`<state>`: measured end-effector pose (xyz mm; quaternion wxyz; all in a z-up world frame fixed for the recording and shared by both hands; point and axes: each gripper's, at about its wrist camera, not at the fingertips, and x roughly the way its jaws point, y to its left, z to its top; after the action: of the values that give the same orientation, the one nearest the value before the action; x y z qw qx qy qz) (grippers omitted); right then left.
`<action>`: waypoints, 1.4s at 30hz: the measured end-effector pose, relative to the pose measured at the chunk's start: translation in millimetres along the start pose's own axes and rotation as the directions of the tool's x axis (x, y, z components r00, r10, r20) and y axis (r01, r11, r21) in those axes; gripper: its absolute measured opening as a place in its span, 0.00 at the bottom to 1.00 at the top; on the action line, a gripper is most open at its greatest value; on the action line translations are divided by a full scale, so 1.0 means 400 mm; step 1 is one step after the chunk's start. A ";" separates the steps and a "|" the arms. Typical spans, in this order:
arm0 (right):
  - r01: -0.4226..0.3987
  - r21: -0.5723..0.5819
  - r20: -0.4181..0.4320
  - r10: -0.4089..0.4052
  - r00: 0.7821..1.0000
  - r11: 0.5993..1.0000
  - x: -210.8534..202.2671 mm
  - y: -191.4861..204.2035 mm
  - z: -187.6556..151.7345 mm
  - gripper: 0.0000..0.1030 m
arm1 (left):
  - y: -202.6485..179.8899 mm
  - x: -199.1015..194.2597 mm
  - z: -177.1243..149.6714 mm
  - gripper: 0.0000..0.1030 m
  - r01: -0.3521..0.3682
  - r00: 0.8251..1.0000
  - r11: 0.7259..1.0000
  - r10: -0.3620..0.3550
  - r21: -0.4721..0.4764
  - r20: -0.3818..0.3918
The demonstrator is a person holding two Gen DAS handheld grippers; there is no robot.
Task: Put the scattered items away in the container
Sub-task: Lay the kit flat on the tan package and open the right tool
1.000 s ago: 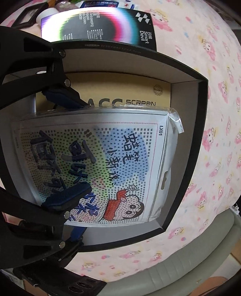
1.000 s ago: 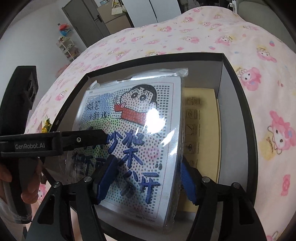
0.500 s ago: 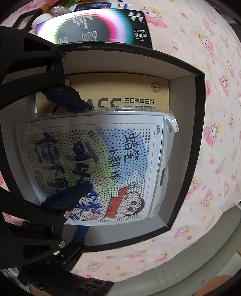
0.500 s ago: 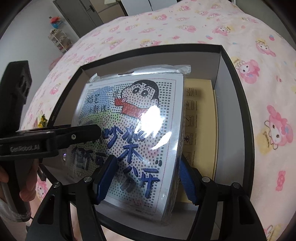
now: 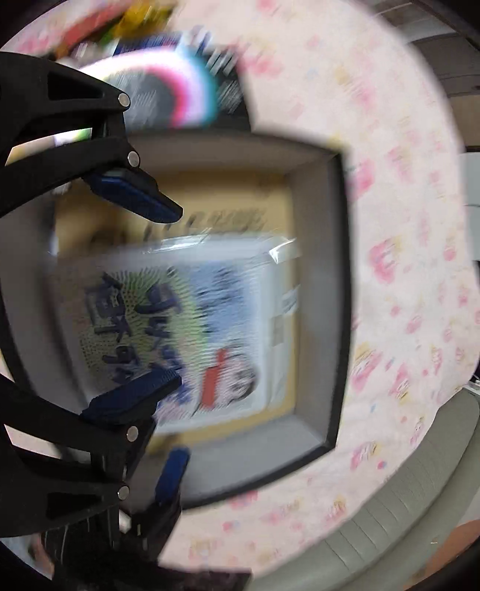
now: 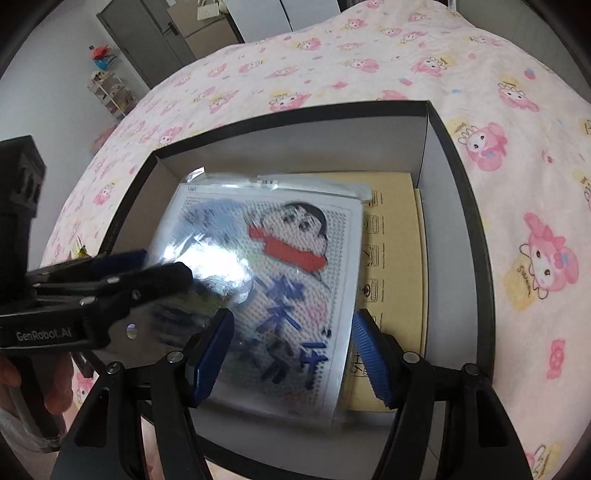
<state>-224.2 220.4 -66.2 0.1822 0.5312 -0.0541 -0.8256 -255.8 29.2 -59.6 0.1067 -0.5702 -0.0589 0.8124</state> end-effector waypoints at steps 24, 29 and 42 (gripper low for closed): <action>0.006 -0.034 -0.216 -0.013 0.976 0.999 0.095 0.058 0.053 0.62 | -0.009 -0.017 -0.032 0.51 -0.098 0.995 0.995 0.098 -0.001 0.028; -0.082 -0.053 -0.238 0.067 0.969 0.995 0.103 0.089 0.068 0.62 | 0.020 -0.037 -0.029 0.52 -0.065 0.997 0.998 0.066 -0.027 0.036; 0.057 0.143 -0.253 -0.019 0.967 0.988 0.072 -0.053 0.074 0.63 | 0.022 -0.009 -0.020 0.49 -0.038 0.998 0.999 0.038 -0.008 0.039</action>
<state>-266.5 226.7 -84.4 0.1313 0.6446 -0.0819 -0.7487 -248.0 19.6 -61.1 0.0881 -0.5555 -0.0529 0.8252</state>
